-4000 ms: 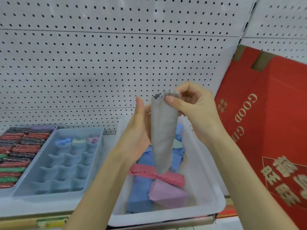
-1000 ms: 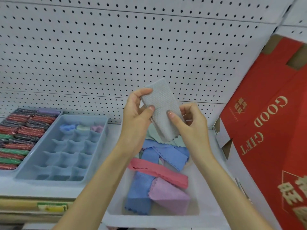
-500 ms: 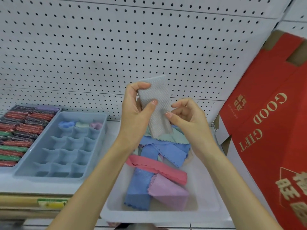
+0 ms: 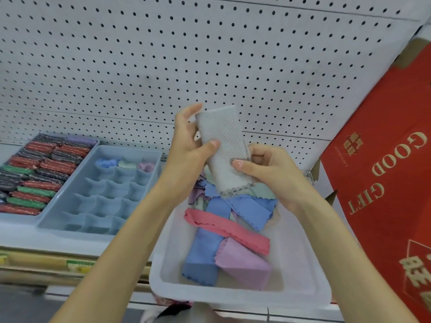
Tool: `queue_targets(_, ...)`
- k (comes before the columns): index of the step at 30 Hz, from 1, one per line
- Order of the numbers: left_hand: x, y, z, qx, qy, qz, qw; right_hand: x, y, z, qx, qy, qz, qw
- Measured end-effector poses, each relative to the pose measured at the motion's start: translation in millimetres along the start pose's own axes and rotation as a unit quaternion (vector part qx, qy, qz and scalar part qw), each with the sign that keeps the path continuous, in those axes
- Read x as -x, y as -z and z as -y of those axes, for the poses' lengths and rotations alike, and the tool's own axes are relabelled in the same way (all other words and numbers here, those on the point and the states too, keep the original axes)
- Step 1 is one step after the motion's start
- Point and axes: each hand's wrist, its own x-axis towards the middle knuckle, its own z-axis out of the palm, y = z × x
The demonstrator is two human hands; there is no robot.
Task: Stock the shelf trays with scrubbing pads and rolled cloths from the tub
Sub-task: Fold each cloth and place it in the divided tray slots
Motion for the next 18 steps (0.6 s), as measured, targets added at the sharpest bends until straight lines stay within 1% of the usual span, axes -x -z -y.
queue_targets(2, 6, 10, 4, 0.007, 0.128, -0.033, 0.991, -4, -8, -8, -0.019, 0.012, -0.019, 1.000)
queue_targets(4, 16, 23, 9, -0.009, 0.241, 0.004, 0.971, -7, -18, -17, -0.043, 0.007, -0.028, 0.999)
queue_targets(5, 21, 30, 13, -0.011, 0.272, 0.030, 0.962, -8, -24, -21, -0.056, 0.002, -0.033, 0.998)
queue_targets(6, 26, 36, 16, -0.004, 0.286, 0.041, 0.957, -8, -29, -24, -0.062, 0.000, -0.037, 0.997)
queue_targets(7, 29, 42, 18, 0.010, 0.291, 0.034, 0.956, -8, -35, -28, -0.061, -0.001, -0.036, 0.998)
queue_targets(9, 31, 52, 25, 0.044, 0.287, -0.008, 0.957, -10, -48, -37, -0.061, -0.015, -0.031, 0.998)
queue_targets(12, 35, 66, 32, 0.082, 0.243, -0.069, 0.964, -13, -68, -49, -0.069, -0.049, -0.022, 0.996)
queue_targets(14, 38, 76, 36, 0.052, 0.198, -0.096, 0.974, -15, -82, -53, -0.089, -0.073, -0.016, 0.993)
queue_targets(16, 41, 89, 36, 0.005, 0.163, -0.109, 0.981, -20, -97, -53, -0.119, -0.098, -0.014, 0.988)
queue_targets(18, 42, 104, 31, -0.036, 0.135, -0.114, 0.983, -26, -115, -51, -0.125, -0.113, -0.019, 0.986)
